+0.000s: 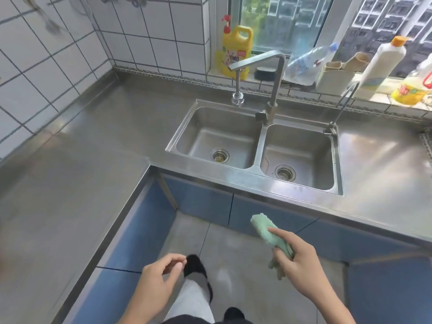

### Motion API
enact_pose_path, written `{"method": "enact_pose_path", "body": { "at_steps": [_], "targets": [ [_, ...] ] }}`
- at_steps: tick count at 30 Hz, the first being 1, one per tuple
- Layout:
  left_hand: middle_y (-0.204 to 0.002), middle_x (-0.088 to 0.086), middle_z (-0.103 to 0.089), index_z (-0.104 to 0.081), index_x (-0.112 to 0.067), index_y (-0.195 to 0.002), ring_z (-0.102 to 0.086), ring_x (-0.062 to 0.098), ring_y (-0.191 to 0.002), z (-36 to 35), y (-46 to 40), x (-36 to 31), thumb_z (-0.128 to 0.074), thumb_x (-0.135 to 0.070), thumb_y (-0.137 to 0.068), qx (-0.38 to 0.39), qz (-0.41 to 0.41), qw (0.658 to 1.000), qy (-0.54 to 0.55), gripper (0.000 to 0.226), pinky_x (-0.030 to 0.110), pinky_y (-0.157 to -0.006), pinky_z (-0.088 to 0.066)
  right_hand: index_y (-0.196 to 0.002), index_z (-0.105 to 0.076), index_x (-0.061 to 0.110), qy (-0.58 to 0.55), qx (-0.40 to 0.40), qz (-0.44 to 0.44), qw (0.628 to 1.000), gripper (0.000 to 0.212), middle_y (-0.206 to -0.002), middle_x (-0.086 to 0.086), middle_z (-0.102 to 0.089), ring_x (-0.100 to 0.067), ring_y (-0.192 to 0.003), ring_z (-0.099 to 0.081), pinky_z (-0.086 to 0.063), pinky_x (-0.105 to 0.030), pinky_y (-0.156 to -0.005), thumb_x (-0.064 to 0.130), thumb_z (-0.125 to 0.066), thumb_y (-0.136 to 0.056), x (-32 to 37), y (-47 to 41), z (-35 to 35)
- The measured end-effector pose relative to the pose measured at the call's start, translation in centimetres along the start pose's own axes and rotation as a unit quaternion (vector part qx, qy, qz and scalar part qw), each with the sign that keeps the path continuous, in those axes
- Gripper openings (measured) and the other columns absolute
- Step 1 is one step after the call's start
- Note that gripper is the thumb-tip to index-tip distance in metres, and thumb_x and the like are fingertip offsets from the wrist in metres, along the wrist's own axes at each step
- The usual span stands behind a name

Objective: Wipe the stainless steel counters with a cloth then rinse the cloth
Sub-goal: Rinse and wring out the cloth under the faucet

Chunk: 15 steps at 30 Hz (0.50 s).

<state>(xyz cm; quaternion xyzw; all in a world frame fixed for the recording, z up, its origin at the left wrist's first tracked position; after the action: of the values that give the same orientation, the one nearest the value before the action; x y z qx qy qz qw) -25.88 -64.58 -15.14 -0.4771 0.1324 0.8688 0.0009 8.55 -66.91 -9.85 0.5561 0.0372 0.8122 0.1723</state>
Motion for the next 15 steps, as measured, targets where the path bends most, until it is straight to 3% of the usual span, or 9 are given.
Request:
{"method": "enact_pose_path", "body": {
  "at_steps": [4,8,12,15],
  "targets": [
    [-0.096,-0.021,-0.08,-0.072,-0.052,-0.101,-0.075,-0.002,-0.095,0.8,-4.5,0.2,-0.069,-0.009,-0.098,-0.007,0.004,1.0,-0.002,0.044,0.01,-0.09,-0.053,-0.117,-0.07,0.035,-0.004,-0.005,-0.015,1.0,0.056,-0.087,-0.012,-0.072,-0.021,-0.048,-0.064,-0.055,-0.035,-0.046,-0.011,-0.055,-0.09,0.4,-3.8,-0.4],
    [-0.096,-0.021,-0.08,-0.077,-0.041,-0.096,-0.075,-0.002,-0.096,1.6,-11.4,-0.1,-0.068,-0.01,-0.099,0.008,0.002,1.0,0.003,0.032,0.014,-0.091,-0.054,-0.119,-0.071,0.033,-0.013,-0.026,-0.023,0.999,0.055,-0.085,-0.014,-0.072,-0.023,-0.049,-0.064,-0.057,-0.038,-0.047,-0.011,-0.056,-0.09,1.7,-8.5,-0.9],
    [-0.096,-0.023,-0.079,-0.075,-0.039,-0.097,-0.073,-0.004,-0.095,3.1,-19.2,-2.1,-0.067,-0.014,-0.1,0.026,-0.008,1.0,0.002,0.026,0.005,-0.085,-0.051,-0.119,-0.069,0.031,-0.005,-0.045,-0.031,0.998,0.052,-0.087,-0.02,-0.072,-0.027,-0.054,-0.07,-0.056,-0.036,-0.048,-0.011,-0.056,-0.091,4.5,-13.6,-0.9],
    [-0.097,-0.026,-0.078,-0.075,-0.04,-0.1,-0.073,-0.006,-0.095,4.2,-25.1,-3.7,-0.067,-0.016,-0.1,0.046,-0.033,0.998,-0.003,0.025,0.007,-0.086,-0.052,-0.119,-0.067,0.036,-0.01,-0.058,-0.033,0.998,0.052,-0.083,-0.019,-0.074,-0.028,-0.06,-0.074,-0.057,-0.041,-0.051,-0.007,-0.056,-0.092,6.8,-17.7,-1.0]
  ]
}}
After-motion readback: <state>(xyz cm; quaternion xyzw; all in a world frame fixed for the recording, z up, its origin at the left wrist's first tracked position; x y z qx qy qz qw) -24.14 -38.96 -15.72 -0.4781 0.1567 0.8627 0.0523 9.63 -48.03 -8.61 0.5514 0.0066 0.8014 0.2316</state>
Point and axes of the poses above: each hand's wrist, its own y-axis away from the middle knuckle, its own z-axis out of the back of the hand, x = y × z, the point moved 3 cm from there along -y, towards the middle knuckle
